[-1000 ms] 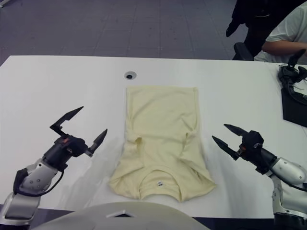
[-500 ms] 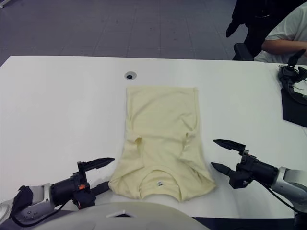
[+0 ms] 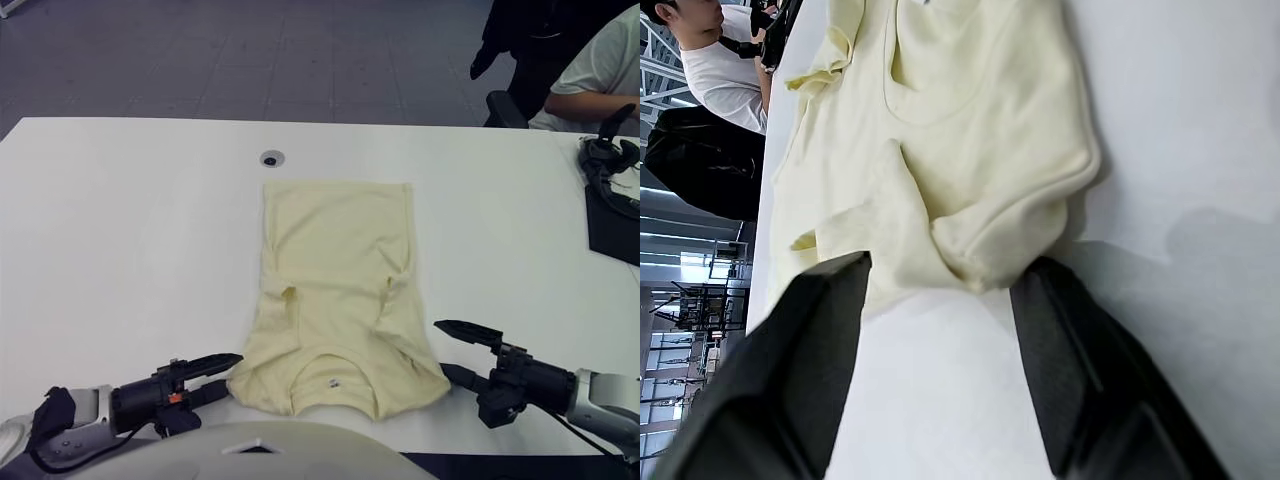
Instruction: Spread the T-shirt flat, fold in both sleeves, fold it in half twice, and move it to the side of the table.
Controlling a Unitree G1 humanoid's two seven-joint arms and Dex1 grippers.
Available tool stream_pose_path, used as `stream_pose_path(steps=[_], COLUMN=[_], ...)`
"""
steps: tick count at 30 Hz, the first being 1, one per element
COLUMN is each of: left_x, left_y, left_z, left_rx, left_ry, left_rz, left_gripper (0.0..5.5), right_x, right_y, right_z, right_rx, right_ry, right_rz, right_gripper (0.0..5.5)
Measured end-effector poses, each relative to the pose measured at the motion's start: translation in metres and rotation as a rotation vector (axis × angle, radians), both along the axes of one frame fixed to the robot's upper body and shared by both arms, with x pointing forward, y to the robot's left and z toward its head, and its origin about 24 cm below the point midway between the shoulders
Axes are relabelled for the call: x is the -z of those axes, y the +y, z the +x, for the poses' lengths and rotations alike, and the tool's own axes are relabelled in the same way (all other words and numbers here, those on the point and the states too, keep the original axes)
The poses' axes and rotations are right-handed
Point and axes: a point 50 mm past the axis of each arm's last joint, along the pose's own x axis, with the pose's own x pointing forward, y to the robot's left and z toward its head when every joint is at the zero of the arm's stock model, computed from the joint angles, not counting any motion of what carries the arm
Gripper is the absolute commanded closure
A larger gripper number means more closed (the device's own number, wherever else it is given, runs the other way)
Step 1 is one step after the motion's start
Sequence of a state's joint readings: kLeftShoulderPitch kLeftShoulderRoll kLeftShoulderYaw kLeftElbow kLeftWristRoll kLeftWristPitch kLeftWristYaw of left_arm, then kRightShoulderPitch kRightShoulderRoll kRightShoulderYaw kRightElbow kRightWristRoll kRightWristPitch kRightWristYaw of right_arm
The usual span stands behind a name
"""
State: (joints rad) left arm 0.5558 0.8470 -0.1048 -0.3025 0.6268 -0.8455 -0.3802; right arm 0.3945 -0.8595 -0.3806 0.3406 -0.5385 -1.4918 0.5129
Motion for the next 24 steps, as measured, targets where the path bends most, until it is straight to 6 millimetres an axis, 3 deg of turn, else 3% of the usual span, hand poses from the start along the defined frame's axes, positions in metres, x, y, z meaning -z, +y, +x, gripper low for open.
stream_pose_path(steps=[11, 18, 24], left_x=[-0.001, -0.002, -0.002], left_y=[-0.003, -0.007, -0.008], left_z=[0.0, -0.003, -0.003], left_rx=[-0.007, -0.001, -0.002], left_ry=[0.032, 0.055, 0.072], left_rz=[-0.025, -0.03, -0.03], left_gripper=[5.49, 5.5, 5.5], right_x=[0.009, 0.014, 0.02], right_y=[0.014, 0.012, 0.01], right_z=[-0.002, -0.003, -0.005], right_rx=[-0.034, -0.02, 0.009], right_ry=[0.091, 0.135, 0.185], right_rz=[0.005, 0.011, 0.016], right_gripper=[3.06, 4.08, 5.26])
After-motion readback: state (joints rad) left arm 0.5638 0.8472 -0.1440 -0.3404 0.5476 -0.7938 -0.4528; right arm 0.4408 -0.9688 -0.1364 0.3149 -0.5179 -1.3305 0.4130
